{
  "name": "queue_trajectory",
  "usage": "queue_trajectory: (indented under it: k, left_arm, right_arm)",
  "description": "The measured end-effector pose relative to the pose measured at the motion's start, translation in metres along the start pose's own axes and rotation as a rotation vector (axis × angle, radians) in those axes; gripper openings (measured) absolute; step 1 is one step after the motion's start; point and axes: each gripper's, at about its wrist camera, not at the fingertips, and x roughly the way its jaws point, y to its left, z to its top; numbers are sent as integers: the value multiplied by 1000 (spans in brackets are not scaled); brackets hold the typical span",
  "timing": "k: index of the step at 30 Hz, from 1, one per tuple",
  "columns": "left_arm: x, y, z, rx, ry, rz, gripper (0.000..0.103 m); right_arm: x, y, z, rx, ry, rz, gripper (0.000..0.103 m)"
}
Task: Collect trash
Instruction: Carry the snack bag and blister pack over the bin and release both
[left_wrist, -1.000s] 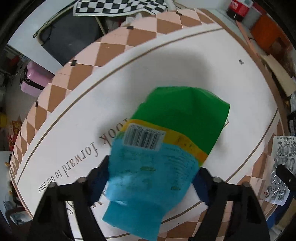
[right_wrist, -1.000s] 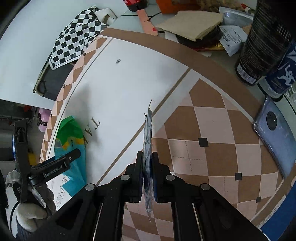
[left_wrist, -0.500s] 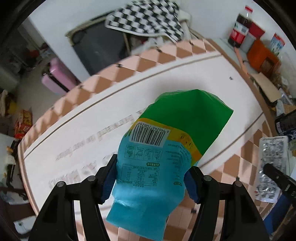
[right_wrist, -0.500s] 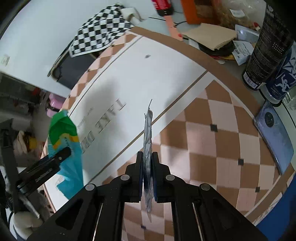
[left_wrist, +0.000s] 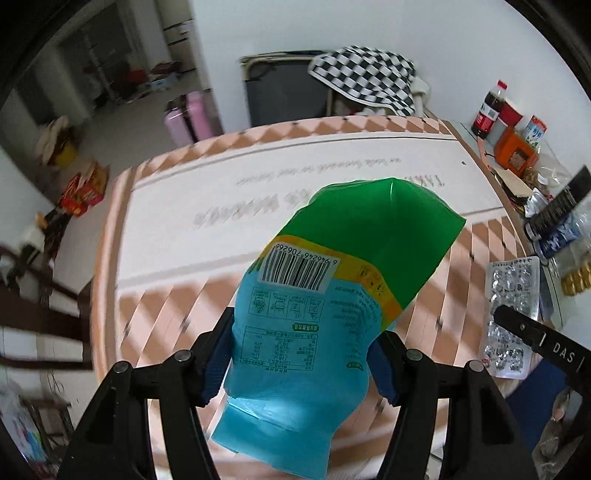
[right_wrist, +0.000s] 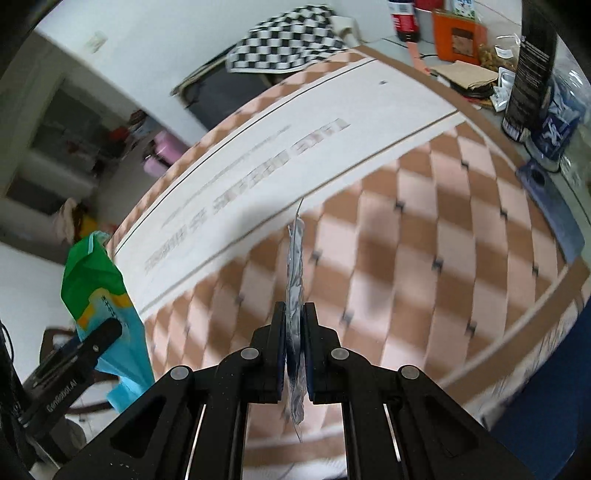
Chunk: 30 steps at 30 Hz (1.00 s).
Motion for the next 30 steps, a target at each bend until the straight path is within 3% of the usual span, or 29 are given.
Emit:
queue_trajectory:
  k: [7,12,17,21,28,30]
  left_arm:
    - [-47,57,-131,-73,35,-36,62]
    - [-34,92,-240,-185,194,-88,62]
    - [33,113,-349,-268,416,-96,63]
    - [118,126,-416,-388,537,-157,63]
    - [263,143,-476,-510,636,-155,68]
    - [297,148,-487,-530,648,-149,74]
  right_arm:
    - [-30,37,-145,-69,38,36,8]
    - [-17,29,-261,-61,158,37,8]
    - [36,5,-356,-58,339,-4,8]
    - [102,-19,-409,-81,446,-46,8]
    - [251,-56,-470,-125,571,-50,8]
    - [288,-62,-481,-142,587,-46,8]
